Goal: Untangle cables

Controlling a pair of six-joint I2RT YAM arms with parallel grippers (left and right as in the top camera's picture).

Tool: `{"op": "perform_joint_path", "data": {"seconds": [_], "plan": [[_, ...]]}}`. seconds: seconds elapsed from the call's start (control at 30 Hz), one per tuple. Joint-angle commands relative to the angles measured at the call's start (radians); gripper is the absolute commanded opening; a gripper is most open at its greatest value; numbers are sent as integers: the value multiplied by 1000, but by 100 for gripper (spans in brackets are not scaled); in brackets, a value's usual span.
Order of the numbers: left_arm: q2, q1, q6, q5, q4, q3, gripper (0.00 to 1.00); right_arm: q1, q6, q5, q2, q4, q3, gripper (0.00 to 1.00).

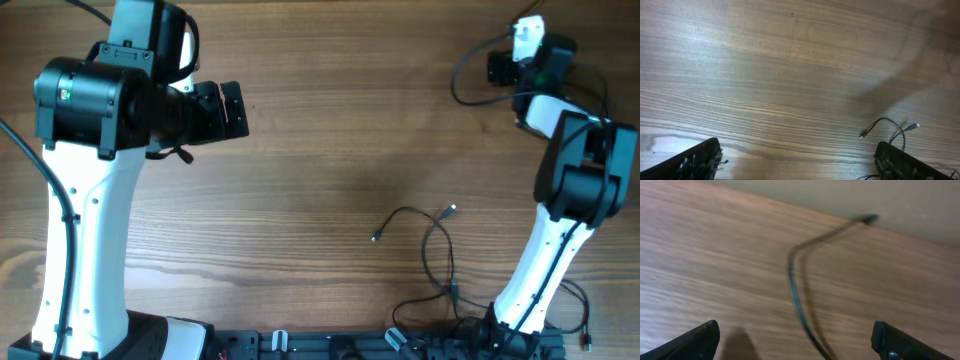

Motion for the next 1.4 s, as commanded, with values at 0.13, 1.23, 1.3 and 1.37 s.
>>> {"op": "perform_joint_path", "data": {"seconds": [0.13, 1.23, 1.3, 1.37], "plan": [[-2, -2, 19, -13, 13, 1, 100, 18, 67, -49, 98, -29, 10, 5], [6, -2, 20, -40, 53, -157, 100, -48, 788, -112, -314, -1153, -61, 4], [6, -2, 20, -40, 79, -157, 100, -48, 788, -77, -314, -1128, -114, 4], [6, -2, 20, -40, 89, -158, 100, -49, 805, 47, -310, -982, -201, 4]]}}
